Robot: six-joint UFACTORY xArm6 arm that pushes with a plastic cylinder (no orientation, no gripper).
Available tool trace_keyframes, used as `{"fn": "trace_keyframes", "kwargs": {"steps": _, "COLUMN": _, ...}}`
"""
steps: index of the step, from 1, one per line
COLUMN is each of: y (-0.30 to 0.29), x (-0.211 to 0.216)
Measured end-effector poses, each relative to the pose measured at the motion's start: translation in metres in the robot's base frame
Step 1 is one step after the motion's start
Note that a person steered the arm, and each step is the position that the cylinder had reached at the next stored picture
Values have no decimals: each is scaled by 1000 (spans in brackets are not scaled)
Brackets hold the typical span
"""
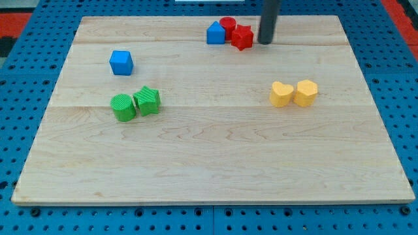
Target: Put the blue cube into the blue triangle
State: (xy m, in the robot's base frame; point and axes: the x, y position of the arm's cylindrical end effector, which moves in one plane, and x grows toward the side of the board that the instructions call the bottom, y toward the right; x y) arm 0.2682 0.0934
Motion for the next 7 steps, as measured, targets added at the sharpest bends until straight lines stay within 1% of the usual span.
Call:
{"fn": "trace_keyframes", "kwargs": {"steps": 1, "y": -12, "x": 0}}
{"fn": "trace_keyframes", "kwargs": {"steps": 2, "y": 2, "x": 16}}
{"fn": "trace_keyframes", "kwargs": {"steps": 3, "y": -11, "x": 74}}
{"fn": "trace_keyframes", "kwargs": {"steps": 4, "y": -104, "x": 97}}
{"fn": "trace_keyframes", "kwargs": {"steps": 5, "y": -198, "x": 97}}
{"fn": "trace_keyframes", "kwargs": {"steps": 6, "y": -233, "x": 103}}
{"fn": "trace_keyframes", "kwargs": {"steps": 7, "y": -275, "x": 91}}
